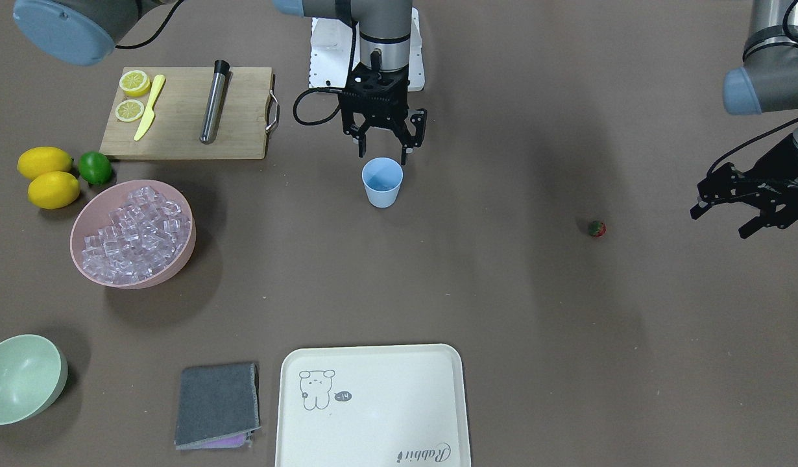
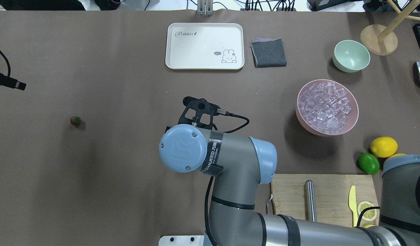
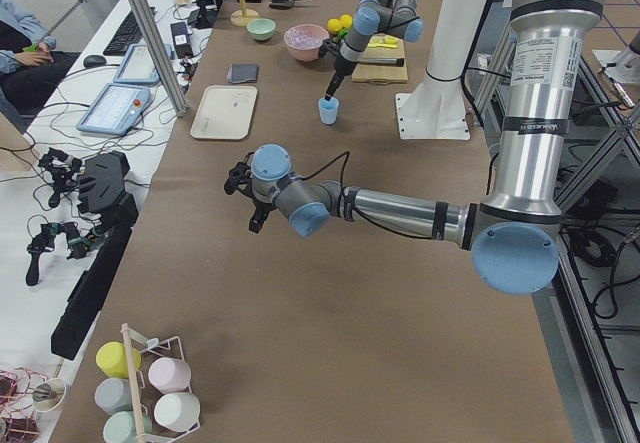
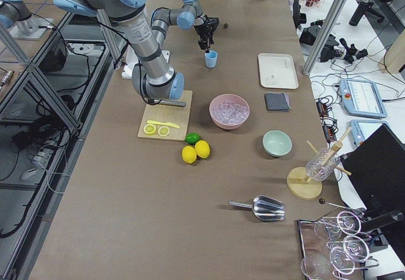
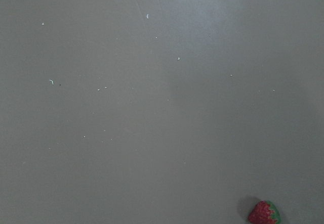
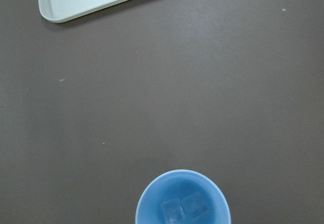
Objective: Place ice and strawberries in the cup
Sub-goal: 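Carry the ice to the light-blue cup and drop it in with the right gripper, then move the right gripper back over the pink bowl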
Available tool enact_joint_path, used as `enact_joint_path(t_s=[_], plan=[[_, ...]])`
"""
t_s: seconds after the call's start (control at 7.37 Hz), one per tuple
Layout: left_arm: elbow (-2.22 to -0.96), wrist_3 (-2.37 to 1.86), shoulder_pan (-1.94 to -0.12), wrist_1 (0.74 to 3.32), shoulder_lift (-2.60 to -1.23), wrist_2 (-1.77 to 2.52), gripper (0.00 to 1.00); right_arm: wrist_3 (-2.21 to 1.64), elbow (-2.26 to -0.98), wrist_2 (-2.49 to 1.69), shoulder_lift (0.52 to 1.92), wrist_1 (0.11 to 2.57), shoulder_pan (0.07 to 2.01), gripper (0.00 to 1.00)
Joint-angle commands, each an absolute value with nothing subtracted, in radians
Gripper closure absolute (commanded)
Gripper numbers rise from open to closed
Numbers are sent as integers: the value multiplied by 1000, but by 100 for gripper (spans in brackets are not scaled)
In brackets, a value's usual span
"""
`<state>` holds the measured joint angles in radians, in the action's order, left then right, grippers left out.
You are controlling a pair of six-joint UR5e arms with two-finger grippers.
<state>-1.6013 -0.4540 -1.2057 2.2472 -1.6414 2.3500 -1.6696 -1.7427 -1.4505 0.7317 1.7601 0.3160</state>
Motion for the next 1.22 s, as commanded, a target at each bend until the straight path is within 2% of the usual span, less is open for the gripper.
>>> enact_joint_path(t_s=[0.0,0.41,0.68,1.09], plan=[[-1601,-454,-1206,2247,-1641,2350,2,-1546,-1884,-1607,840,1787,430,0],[-1601,-454,-1206,2247,-1647,2349,2,-1193,-1940,-1858,1015,1775,683,0],[-1598,-454,-1198,2247,-1651,2349,2,-955,-1968,-1926,1150,1757,780,0],[-1600,-453,-1190,2247,-1652,2345,2,-799,-1968,-2028,1366,1530,850,0]])
